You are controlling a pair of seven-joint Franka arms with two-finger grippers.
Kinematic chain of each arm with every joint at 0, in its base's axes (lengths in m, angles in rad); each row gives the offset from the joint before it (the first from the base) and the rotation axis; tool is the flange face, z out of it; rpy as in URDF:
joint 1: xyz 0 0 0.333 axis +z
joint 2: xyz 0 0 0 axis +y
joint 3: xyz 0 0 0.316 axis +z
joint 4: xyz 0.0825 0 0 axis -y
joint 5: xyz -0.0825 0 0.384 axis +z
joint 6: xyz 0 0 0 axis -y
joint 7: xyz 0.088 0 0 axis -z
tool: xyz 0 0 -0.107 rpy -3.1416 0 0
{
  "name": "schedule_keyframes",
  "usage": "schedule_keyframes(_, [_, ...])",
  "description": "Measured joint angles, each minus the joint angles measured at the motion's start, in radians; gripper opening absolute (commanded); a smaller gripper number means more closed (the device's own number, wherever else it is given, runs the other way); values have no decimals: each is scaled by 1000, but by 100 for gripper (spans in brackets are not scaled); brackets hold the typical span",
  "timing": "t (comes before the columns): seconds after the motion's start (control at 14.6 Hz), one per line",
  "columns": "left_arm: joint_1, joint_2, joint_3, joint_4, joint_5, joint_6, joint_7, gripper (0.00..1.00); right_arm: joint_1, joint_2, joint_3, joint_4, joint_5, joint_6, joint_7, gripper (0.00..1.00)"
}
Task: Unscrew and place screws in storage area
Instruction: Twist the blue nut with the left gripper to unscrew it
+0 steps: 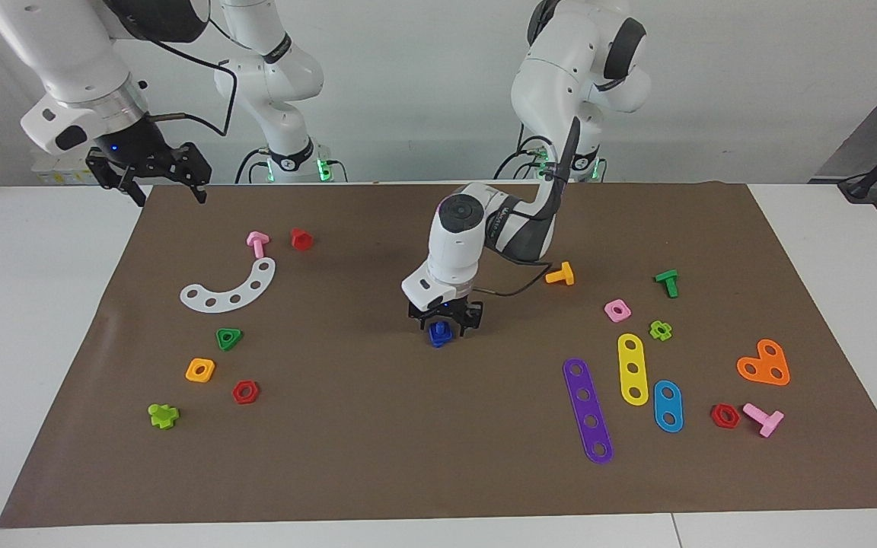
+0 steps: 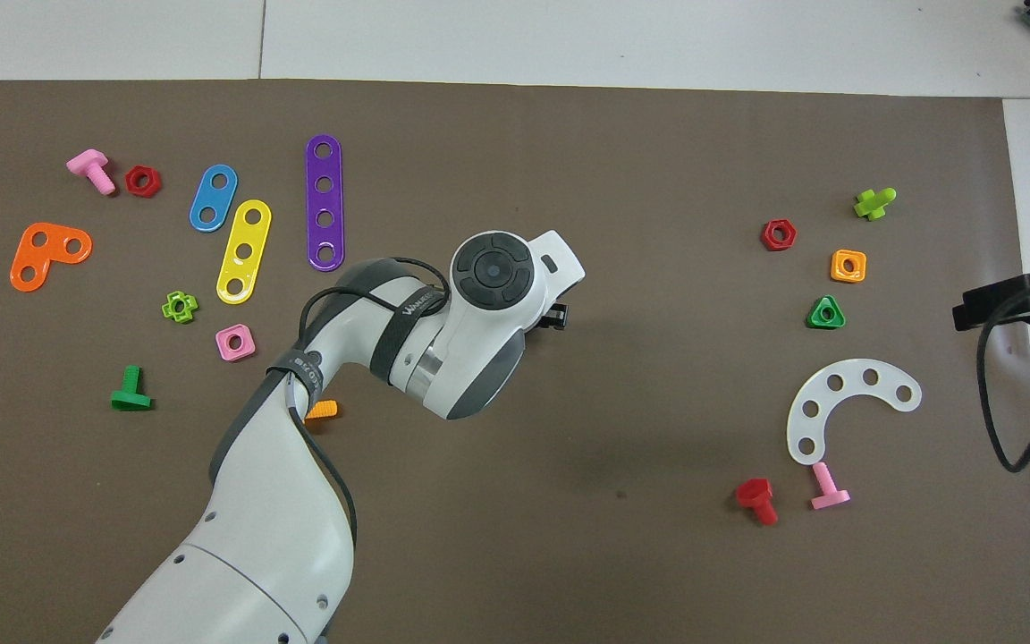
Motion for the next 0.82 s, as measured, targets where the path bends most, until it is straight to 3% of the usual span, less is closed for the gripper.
schedule_keyframes(0.82, [0,1,0,6,2,0,0,64,0,0,0,0,0,0,0,100])
